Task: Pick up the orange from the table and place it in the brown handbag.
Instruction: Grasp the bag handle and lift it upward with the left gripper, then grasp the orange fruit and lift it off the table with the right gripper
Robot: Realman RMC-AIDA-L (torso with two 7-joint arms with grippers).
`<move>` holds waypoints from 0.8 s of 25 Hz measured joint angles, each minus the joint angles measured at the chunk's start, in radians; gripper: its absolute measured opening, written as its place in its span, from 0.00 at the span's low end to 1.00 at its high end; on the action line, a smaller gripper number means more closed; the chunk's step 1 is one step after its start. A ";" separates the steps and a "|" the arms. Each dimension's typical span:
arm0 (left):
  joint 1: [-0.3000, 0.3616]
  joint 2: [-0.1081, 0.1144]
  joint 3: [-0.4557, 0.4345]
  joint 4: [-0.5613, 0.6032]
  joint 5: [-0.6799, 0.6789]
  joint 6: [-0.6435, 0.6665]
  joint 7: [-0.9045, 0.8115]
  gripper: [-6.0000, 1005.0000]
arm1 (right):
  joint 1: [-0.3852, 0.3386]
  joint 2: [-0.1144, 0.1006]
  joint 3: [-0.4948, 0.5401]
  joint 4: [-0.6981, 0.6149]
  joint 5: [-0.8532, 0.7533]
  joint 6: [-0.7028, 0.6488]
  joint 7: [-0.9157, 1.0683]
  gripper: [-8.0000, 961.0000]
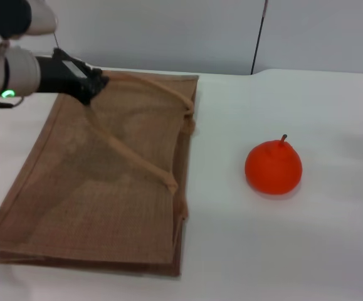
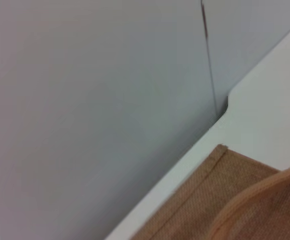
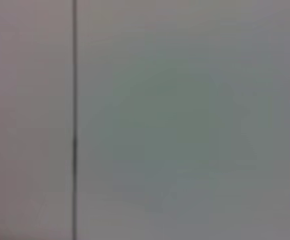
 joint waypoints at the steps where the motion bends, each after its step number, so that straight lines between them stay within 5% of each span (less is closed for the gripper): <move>1: 0.000 0.000 0.000 0.000 0.000 0.000 0.000 0.14 | 0.000 0.000 -0.016 0.000 0.000 0.010 0.008 0.93; 20: 0.018 0.002 -0.086 0.385 0.014 -0.192 -0.063 0.14 | 0.009 -0.013 -0.322 0.015 0.000 0.177 0.151 0.93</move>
